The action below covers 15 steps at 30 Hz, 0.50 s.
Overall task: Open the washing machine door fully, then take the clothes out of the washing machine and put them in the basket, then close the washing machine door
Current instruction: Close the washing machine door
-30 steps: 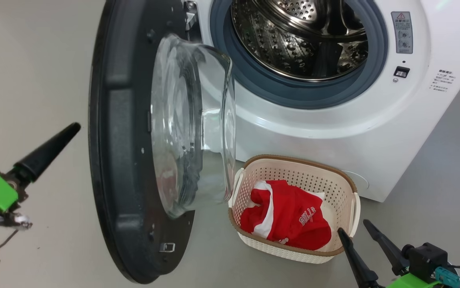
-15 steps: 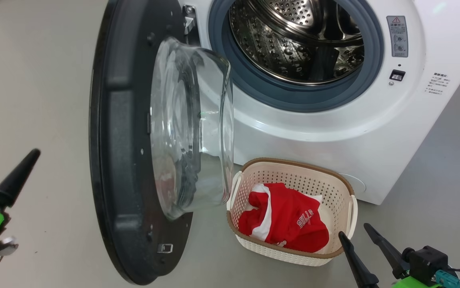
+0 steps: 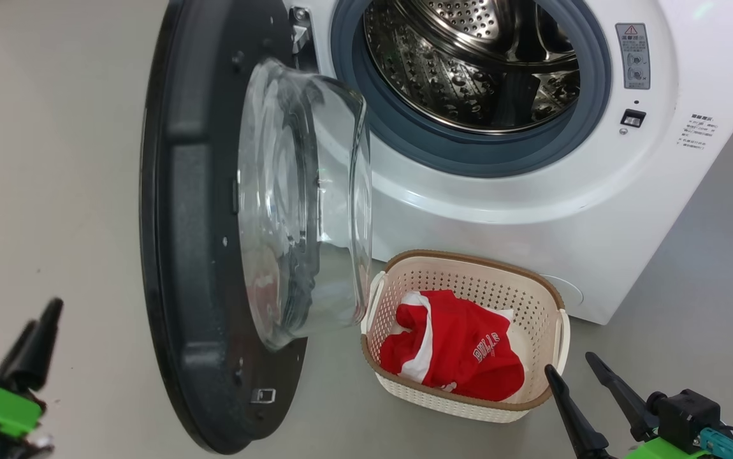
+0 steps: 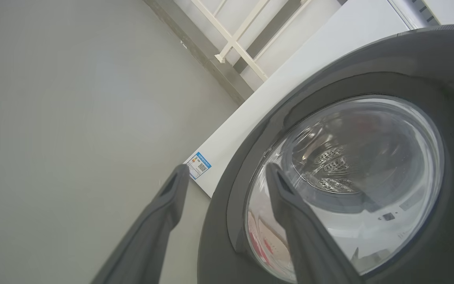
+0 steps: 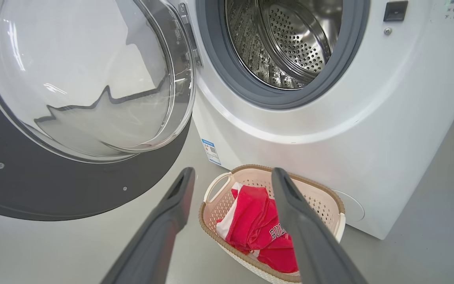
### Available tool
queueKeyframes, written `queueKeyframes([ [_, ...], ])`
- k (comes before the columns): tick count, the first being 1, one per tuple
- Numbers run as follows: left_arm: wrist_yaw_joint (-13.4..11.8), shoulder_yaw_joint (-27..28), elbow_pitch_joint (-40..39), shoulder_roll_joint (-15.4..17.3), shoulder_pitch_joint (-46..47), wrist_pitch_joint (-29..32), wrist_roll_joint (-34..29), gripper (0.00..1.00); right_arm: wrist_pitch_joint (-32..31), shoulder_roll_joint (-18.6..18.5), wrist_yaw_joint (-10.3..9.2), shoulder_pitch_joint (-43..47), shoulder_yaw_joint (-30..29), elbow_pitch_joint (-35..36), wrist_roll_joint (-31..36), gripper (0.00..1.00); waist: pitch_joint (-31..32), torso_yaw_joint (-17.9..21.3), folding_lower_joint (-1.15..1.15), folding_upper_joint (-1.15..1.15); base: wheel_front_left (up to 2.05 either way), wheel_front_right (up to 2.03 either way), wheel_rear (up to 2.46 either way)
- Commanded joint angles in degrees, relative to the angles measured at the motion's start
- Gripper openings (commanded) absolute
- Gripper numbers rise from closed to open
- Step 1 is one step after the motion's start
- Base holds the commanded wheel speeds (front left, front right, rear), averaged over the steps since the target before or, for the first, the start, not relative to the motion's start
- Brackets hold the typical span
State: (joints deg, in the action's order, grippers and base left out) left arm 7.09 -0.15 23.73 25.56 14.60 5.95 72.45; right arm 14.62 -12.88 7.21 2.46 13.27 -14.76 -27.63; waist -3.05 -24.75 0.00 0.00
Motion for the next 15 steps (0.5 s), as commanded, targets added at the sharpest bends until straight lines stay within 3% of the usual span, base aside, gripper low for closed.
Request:
queueKeyframes([
  [1, 0.4, 1.3, -0.8, 2.9, 0.2, -1.6, -0.3, 1.00, 0.4, -0.9, 0.28, 0.1, 0.6, 1.5, 0.5, 1.00, 0.1, -0.1, 0.00, 0.00, 0.00, 0.00, 0.00],
  [9, 0.4, -3.0, 1.1, 2.0, -3.1, -9.9, 0.6, 1.00, 0.4, -1.3, 0.28, -0.6, 0.1, 1.7, 0.6, 1.00, -0.2, -0.2, 0.00, 0.00, 0.00, 0.00, 0.00],
  [15, 0.4, -8.1, 3.9, 1.7, -4.4, -18.1, -3.6, 1.00, 0.4, -1.5, 0.28, -1.0, -0.2, 1.9, 0.5, 1.00, -0.2, 0.0, 0.00, 0.00, 0.00, 0.00, 0.00],
])
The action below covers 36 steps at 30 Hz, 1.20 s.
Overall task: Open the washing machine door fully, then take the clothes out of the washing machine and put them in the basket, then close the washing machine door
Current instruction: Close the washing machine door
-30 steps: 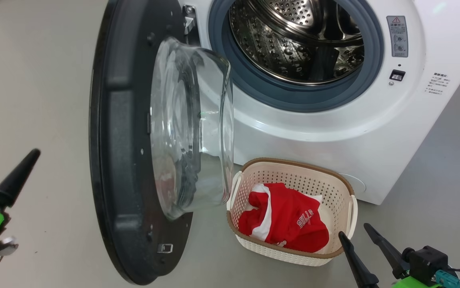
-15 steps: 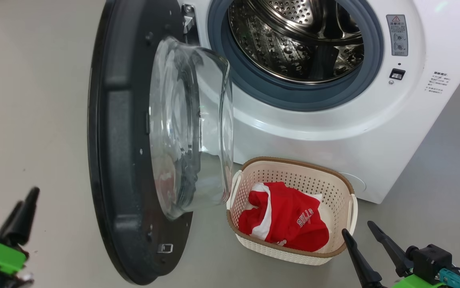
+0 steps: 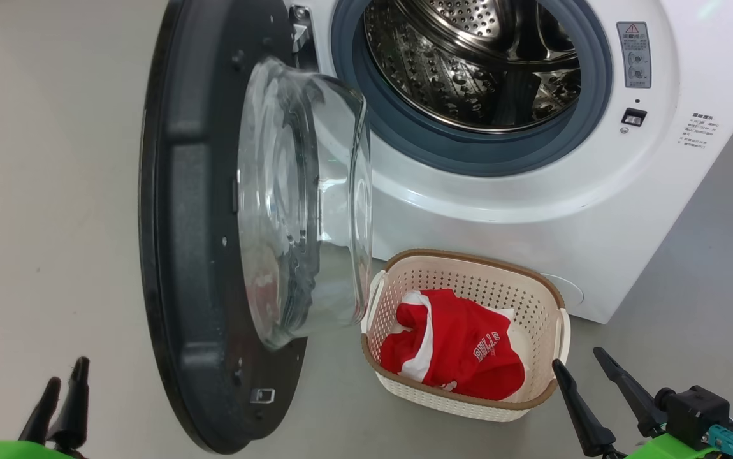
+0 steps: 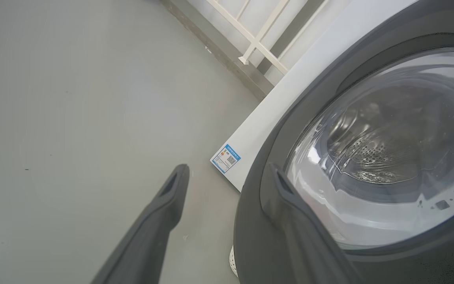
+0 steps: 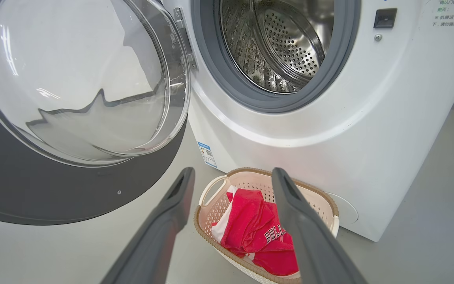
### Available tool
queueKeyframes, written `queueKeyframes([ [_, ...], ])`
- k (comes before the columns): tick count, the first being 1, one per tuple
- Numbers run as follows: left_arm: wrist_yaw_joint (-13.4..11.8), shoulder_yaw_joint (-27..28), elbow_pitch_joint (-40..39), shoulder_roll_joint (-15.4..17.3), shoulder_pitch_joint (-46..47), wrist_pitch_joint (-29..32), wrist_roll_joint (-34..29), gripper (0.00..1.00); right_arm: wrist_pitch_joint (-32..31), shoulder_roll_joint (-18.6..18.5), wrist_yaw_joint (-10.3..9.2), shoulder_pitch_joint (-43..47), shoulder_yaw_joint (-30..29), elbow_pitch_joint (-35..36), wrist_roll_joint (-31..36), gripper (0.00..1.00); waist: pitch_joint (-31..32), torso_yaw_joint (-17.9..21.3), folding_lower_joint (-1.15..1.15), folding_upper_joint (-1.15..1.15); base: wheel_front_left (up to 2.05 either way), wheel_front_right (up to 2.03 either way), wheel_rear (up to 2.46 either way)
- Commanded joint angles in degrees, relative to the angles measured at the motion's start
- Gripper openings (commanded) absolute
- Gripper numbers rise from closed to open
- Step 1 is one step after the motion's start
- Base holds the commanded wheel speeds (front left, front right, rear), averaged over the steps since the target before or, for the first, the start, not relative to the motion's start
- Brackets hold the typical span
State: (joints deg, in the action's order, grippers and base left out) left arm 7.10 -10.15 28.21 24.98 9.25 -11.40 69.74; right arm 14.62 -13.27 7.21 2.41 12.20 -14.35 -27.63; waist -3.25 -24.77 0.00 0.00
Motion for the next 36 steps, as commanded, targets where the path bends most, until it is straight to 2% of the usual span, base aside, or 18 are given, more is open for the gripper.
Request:
queueKeyframes([
  [1, 0.4, 1.3, 0.0, 2.2, 0.9, -1.7, -2.0, 1.00, 0.4, -1.2, 0.28, -1.0, 0.9, 1.5, 0.5, 1.00, 0.1, 0.1, 0.00, 0.00, 0.00, 0.00, 0.00],
  [5, 0.4, 1.0, 1.7, 1.6, 1.0, -3.5, -7.8, 1.00, 0.4, -1.3, 0.28, -1.2, 0.8, 1.7, 0.6, 1.00, 0.3, 0.4, 0.00, 0.00, 0.00, 0.00, 0.00],
  [7, 0.4, 2.8, 1.6, 1.0, 1.2, -3.5, -12.7, 1.00, 0.4, -1.3, 0.28, -1.1, 0.7, 1.8, 0.6, 1.00, 0.3, 0.4, 0.00, 0.00, 0.00, 0.00, 0.00],
  [9, 0.3, 6.5, 0.3, -0.9, 0.9, -3.6, -17.2, 1.00, 0.4, -1.3, 0.28, -1.1, 0.6, 2.0, 0.6, 1.00, 0.2, 0.4, 0.00, 0.00, 0.00, 0.00, 0.00],
  [10, 0.3, 6.5, 0.3, -0.9, 0.9, -3.6, -17.2, 1.00, 0.4, -1.3, 0.28, -1.1, 0.6, 2.0, 0.6, 1.00, 0.2, 0.4, 0.00, 0.00, 0.00, 0.00, 0.00],
  [16, -0.5, 13.8, -5.9, -7.0, -2.8, -3.6, -33.7, 1.00, 0.4, -1.2, 0.28, -0.8, 0.3, 2.6, 0.8, 1.00, 0.5, 0.6, 0.00, 0.00, 0.00, 0.00, 0.00],
  [24, -0.4, 22.3, -12.9, -14.8, -7.6, -3.6, -47.7, 1.00, 0.4, -1.2, 0.28, 0.6, -0.5, 3.8, 0.9, 1.00, 1.1, 0.8, 0.00, 0.00, 0.00, 0.00, 0.00],
  [30, 0.0, 26.3, -15.6, -19.3, -9.6, -3.6, -53.8, 1.00, 0.4, -1.1, 0.28, 1.4, -0.9, 4.1, 1.0, 1.00, 1.1, 1.1, 0.00, 0.00, 0.00, 0.00, 0.00],
  [36, 0.2, 27.5, -16.4, -20.9, -10.5, -3.6, -57.4, 1.00, 0.4, -0.9, 0.28, 1.8, -1.2, 3.9, 1.0, 1.00, 1.3, 1.2, 0.00, 0.00, 0.00, 0.00, 0.00],
])
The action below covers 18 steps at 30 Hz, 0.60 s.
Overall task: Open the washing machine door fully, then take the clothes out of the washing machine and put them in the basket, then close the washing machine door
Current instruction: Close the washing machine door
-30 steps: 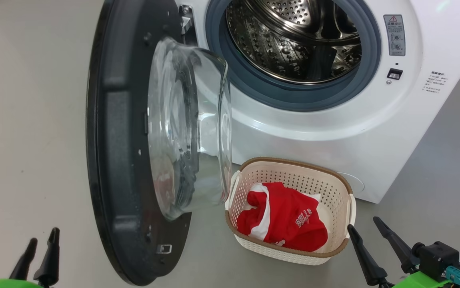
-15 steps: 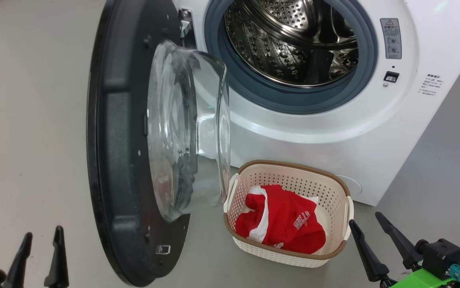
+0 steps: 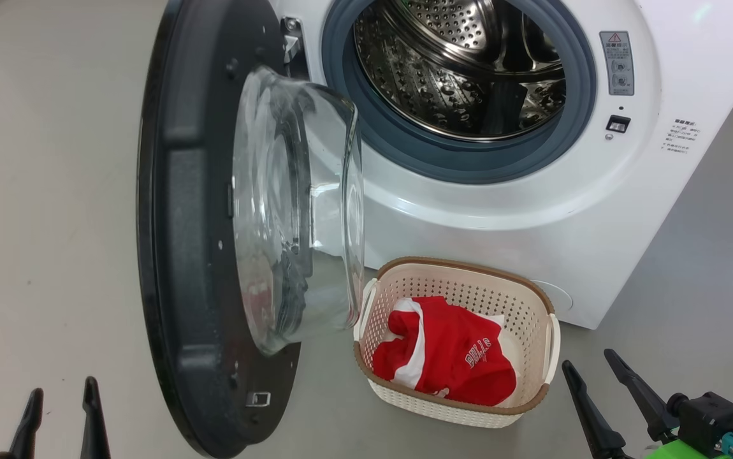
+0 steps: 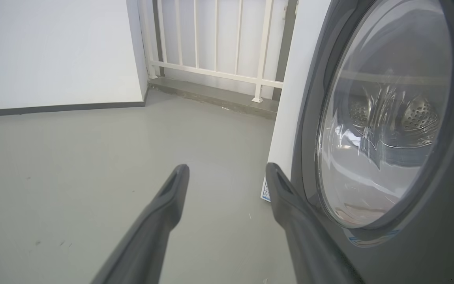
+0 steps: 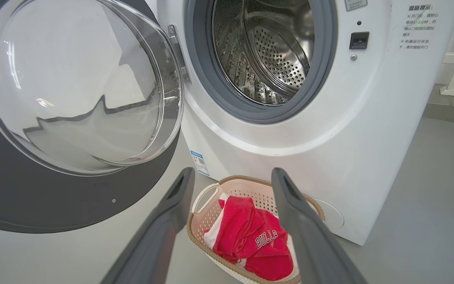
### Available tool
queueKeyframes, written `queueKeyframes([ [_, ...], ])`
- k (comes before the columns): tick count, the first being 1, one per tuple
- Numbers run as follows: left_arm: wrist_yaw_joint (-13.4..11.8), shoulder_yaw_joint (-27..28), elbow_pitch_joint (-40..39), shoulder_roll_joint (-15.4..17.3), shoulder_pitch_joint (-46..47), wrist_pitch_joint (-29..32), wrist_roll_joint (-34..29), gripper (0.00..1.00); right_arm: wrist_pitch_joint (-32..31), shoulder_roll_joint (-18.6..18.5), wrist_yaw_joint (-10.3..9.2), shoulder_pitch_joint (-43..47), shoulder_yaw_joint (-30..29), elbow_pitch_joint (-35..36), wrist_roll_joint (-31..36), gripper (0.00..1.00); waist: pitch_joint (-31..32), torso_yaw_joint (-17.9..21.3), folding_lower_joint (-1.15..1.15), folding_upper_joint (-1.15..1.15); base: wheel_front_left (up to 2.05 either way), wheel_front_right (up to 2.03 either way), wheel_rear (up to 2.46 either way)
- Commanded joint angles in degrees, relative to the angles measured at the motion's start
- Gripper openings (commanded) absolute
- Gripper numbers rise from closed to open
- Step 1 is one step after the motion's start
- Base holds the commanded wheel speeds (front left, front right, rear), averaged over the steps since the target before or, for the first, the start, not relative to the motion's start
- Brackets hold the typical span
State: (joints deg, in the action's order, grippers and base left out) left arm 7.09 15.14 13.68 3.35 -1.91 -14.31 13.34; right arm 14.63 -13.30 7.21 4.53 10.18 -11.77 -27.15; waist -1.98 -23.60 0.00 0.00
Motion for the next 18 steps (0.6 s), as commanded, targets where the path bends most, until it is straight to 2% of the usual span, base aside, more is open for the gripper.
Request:
queueKeyframes([
  [1, 0.3, 2.5, -2.0, 0.6, 0.6, -0.7, -1.2, 1.00, 0.4, -0.9, 0.28, -0.3, 0.8, 1.3, 0.6, 1.00, 0.1, 0.0, 0.00, 0.00, 0.00, 0.00, 0.00],
  [18, 0.4, 3.1, -3.4, -0.3, 0.9, -0.7, -1.8, 1.00, 0.4, -0.9, 0.28, -0.8, 0.9, 0.9, 0.6, 1.00, -0.1, 0.0, 0.00, 0.00, 0.00, 0.00, 0.00],
])
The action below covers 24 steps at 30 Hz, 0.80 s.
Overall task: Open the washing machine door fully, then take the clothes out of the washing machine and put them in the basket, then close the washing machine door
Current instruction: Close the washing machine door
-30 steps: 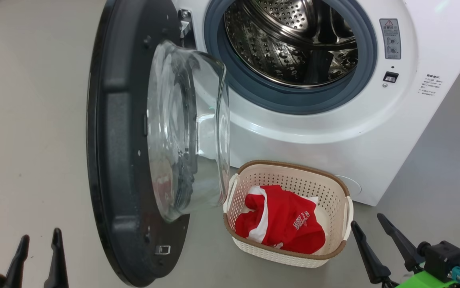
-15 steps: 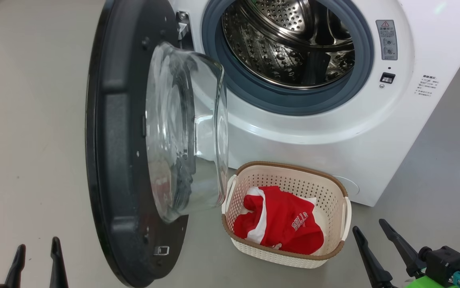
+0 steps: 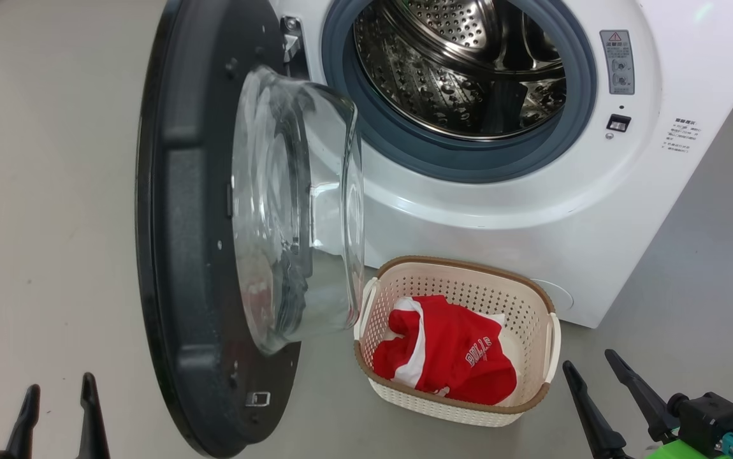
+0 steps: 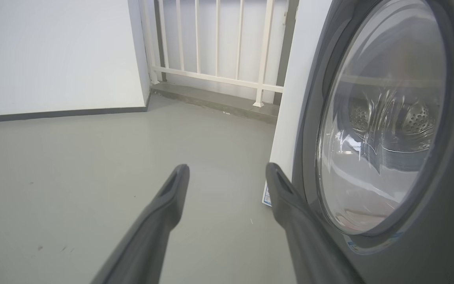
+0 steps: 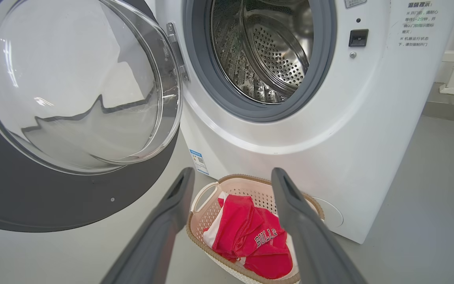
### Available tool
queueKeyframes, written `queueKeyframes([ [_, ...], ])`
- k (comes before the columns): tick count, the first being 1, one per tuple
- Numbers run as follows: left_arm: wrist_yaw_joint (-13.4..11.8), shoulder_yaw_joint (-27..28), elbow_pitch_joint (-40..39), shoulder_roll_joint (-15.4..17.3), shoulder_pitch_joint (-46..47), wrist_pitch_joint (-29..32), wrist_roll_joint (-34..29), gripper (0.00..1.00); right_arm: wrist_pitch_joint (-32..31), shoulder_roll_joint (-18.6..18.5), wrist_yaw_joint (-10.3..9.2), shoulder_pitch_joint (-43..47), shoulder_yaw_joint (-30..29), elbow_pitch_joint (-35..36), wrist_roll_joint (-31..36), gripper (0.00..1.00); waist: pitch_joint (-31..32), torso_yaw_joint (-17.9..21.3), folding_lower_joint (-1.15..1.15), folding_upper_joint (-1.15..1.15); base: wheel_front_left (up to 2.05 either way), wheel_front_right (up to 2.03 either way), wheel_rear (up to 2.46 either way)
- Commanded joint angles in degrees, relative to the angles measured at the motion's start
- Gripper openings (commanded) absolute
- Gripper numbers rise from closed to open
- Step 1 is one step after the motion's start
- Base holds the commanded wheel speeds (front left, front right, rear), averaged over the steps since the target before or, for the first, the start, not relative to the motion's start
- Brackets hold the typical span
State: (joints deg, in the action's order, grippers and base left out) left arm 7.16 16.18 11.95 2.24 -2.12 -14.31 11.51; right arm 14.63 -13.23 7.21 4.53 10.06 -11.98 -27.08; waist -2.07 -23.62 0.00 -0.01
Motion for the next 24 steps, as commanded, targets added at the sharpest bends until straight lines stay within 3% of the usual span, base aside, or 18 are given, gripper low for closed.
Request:
queueKeyframes([
  [1, 0.3, 2.1, -1.7, 0.8, 1.1, -0.7, 0.1, 1.00, 0.4, -1.0, 0.28, -0.8, 1.1, 1.1, 0.5, 1.00, 0.0, -0.1, 0.00, 0.01, 0.00, 0.00, 0.00],
  [8, 0.3, 1.6, -2.1, 0.9, 2.9, -0.7, 5.6, 1.00, 0.4, -1.0, 0.28, -1.0, 1.2, 1.1, 0.5, 1.00, -0.3, -0.4, 0.00, 0.01, 0.00, 0.00, 0.00],
  [9, 0.3, 1.6, -1.9, 1.3, 3.4, -0.7, 7.1, 0.95, 0.4, -1.0, 0.28, -1.0, 1.2, 1.1, 0.5, 1.00, -0.4, -0.4, 0.00, 0.01, 0.00, 0.00, 0.00],
  [12, 0.3, 1.2, -1.6, 3.0, 4.8, -0.7, 11.9, 0.38, 0.4, -1.1, 0.28, -1.2, 1.3, 1.1, 0.6, 1.00, -0.8, -0.6, 0.00, 0.01, 0.00, 0.00, 0.00],
  [13, 0.3, 0.8, -1.2, 3.7, 5.3, -0.7, 13.9, 0.15, 0.4, -1.1, 0.28, -1.3, 1.3, 1.1, 0.6, 1.00, -0.9, -0.6, 0.00, 0.01, 0.00, 0.00, 0.00],
  [14, 0.3, 0.7, -1.1, 4.6, 5.8, -0.7, 15.8, 0.00, 0.4, -1.1, 0.28, -1.3, 1.4, 1.0, 0.6, 1.00, -1.0, -0.6, 0.00, 0.01, 0.00, 0.00, 0.00],
  [20, 0.3, -1.7, 0.8, 10.8, 8.9, 0.6, 32.0, 0.00, 0.4, -1.1, 0.28, -1.7, 1.9, 0.8, 0.6, 1.00, -1.4, -0.6, 0.00, 0.01, 0.00, 0.00, 0.00],
  [24, 0.3, -3.2, 1.3, 15.3, 11.3, 6.3, 45.9, 0.00, 0.4, -1.3, 0.28, -2.0, 2.2, 0.6, 0.5, 1.00, -1.7, -0.5, 0.00, 0.01, 0.00, 0.00, 0.00],
])
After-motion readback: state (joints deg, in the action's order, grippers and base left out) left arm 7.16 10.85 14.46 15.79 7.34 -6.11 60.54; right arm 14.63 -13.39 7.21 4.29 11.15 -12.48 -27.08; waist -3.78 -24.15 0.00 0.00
